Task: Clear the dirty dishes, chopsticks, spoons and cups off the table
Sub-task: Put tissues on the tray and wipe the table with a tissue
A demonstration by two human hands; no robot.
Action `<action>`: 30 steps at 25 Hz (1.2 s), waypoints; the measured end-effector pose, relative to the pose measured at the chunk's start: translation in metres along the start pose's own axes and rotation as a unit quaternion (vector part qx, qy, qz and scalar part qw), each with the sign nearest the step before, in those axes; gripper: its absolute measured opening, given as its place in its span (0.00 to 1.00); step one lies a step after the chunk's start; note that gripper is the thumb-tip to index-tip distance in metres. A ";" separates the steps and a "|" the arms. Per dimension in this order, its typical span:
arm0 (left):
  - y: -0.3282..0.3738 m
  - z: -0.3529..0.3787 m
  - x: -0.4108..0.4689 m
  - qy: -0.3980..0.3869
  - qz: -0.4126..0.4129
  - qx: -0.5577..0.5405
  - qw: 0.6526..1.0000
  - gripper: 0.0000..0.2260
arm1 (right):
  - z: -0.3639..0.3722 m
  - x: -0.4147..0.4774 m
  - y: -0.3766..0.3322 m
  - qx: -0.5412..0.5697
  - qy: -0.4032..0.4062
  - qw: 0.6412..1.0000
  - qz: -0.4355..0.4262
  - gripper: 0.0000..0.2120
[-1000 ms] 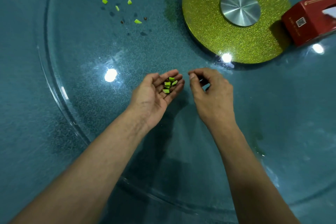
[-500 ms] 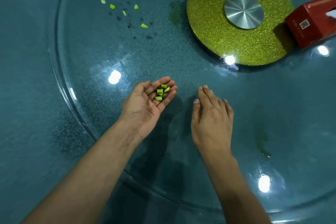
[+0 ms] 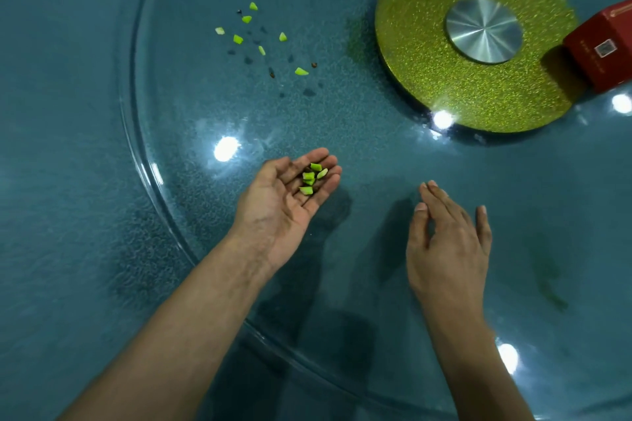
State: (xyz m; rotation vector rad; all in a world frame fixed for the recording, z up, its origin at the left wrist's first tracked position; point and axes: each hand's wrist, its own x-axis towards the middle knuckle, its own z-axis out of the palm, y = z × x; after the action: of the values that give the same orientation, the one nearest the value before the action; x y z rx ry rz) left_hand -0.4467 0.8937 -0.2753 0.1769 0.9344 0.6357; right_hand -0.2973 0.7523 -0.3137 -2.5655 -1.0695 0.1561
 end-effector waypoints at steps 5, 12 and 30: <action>0.007 -0.003 -0.002 -0.002 0.004 0.003 1.000 0.20 | -0.003 0.001 0.005 0.004 0.024 1.000 0.016 0.20; 0.001 -0.001 -0.007 -0.010 -0.002 0.003 1.000 0.21 | -0.006 0.010 0.000 0.013 0.063 0.997 0.041 0.19; -0.026 -0.023 -0.033 -0.038 -0.010 -0.009 0.999 0.24 | 0.005 -0.025 -0.002 -0.017 -0.001 0.999 -0.037 0.21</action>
State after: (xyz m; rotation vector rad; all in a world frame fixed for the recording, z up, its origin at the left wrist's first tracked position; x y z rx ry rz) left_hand -0.4680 0.8507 -0.2763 0.1742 0.8557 0.6137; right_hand -0.3170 0.7372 -0.3182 -2.5504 -1.1765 0.1236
